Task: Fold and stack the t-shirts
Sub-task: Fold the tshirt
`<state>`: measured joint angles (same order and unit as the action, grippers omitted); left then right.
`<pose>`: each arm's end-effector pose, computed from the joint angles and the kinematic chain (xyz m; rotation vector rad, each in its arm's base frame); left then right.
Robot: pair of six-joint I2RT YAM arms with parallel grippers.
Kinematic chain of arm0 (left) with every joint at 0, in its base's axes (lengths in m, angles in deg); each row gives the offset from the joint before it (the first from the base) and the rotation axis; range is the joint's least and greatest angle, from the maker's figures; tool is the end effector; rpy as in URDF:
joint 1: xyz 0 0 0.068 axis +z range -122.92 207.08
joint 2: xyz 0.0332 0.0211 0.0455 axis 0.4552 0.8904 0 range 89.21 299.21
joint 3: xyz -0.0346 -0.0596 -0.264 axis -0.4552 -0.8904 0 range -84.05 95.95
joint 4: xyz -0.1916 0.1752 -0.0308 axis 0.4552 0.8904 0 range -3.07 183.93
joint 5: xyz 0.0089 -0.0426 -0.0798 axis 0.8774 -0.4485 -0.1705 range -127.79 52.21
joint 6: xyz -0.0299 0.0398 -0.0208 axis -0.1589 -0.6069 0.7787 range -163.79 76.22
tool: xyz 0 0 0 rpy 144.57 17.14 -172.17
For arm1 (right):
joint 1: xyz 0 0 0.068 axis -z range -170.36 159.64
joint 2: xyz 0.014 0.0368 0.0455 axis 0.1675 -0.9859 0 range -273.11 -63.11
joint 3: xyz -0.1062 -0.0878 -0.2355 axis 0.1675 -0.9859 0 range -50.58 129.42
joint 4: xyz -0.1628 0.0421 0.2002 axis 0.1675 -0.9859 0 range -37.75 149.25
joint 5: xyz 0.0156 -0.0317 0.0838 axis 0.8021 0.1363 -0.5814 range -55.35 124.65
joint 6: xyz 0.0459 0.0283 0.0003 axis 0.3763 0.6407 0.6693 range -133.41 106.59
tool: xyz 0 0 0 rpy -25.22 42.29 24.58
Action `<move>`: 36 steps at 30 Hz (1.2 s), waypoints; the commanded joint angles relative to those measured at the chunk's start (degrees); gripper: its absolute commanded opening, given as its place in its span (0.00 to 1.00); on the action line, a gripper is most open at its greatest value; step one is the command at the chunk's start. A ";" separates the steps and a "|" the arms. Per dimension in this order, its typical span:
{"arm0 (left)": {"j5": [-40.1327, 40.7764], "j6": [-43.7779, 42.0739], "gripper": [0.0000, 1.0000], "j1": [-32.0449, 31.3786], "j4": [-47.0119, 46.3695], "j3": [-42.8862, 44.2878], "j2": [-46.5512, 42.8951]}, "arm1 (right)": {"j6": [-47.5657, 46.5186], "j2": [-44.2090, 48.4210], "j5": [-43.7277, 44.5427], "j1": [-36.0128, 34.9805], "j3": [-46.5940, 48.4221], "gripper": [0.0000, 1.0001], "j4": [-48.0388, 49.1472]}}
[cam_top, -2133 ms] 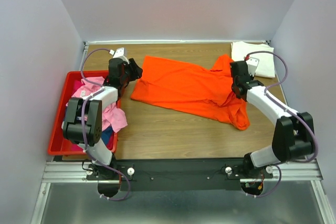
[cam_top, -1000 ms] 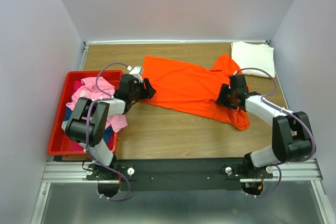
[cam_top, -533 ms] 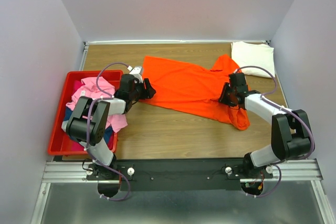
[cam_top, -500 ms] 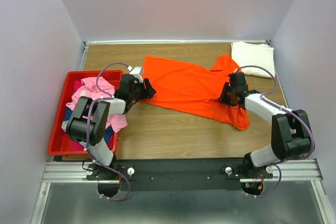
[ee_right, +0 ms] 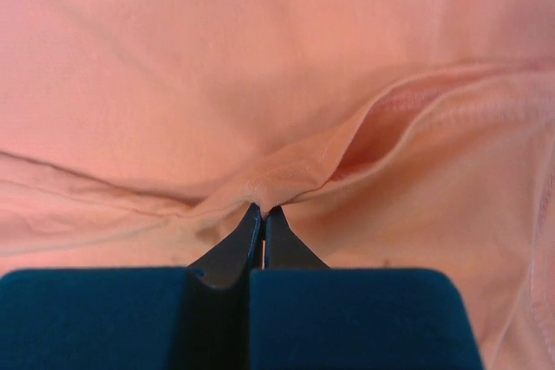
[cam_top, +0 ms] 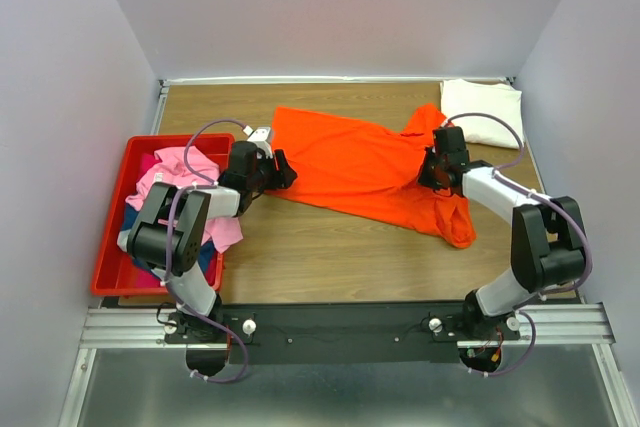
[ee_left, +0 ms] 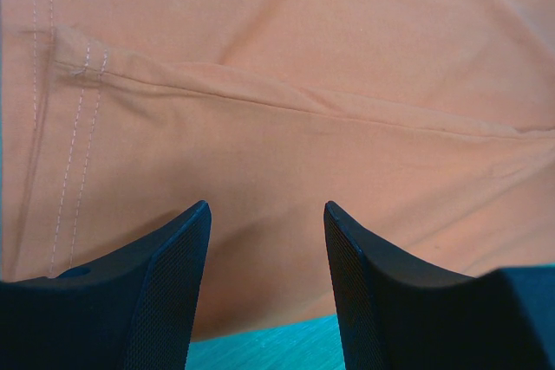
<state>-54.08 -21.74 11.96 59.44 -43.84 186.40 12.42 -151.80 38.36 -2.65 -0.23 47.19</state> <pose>0.3169 -0.0960 0.1494 0.0487 2.1368 -0.6847 0.3065 0.0645 0.1882 0.3183 2.4391 0.2140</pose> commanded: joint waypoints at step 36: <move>0.12 4.32 0.63 1.75 1.30 3.92 7.49 | -0.16 13.53 3.94 0.16 -1.21 0.84 -14.04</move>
<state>-53.73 -19.23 12.55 59.05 -40.12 191.73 11.02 -139.49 40.65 -2.65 2.54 40.81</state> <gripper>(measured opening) 0.630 0.841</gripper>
